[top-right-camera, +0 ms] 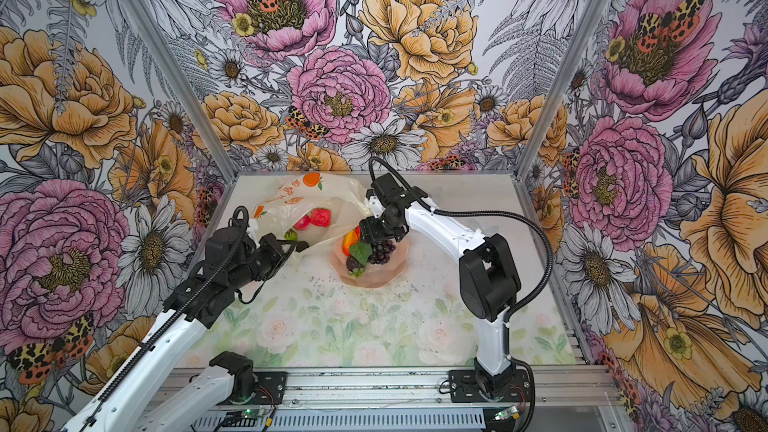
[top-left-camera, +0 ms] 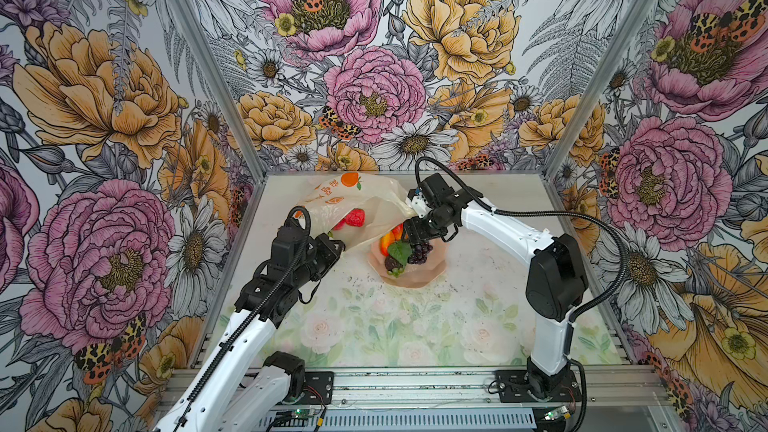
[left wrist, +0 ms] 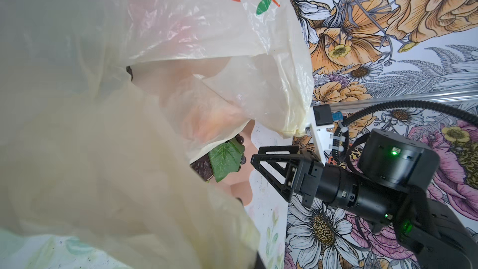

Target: Place the fruits into the plastic bag

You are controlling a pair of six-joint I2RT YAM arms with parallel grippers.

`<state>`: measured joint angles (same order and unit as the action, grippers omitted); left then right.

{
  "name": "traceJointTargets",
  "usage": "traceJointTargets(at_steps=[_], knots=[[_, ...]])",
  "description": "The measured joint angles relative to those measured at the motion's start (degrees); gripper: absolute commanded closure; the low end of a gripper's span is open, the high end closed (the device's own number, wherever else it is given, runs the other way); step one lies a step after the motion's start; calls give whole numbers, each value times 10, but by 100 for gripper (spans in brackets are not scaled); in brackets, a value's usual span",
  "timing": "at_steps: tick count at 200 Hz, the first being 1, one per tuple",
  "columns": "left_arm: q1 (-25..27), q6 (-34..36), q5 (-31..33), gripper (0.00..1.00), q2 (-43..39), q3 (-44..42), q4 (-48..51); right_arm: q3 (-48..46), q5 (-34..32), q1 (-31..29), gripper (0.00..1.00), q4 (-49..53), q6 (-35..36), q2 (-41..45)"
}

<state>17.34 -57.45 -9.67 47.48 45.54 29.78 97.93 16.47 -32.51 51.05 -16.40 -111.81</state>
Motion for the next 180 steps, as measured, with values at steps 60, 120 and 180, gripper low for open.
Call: traceJointTargets(at_steps=[60,120,180], knots=[[-3,9,-7,100,17,25,1,49,-2,24,26,-2,16,-42],[-1,3,-3,100,-2,25,5,93,12,47,27,-2,29,-87],[28,-7,18,100,-7,24,5,119,38,48,26,-2,32,-123]])
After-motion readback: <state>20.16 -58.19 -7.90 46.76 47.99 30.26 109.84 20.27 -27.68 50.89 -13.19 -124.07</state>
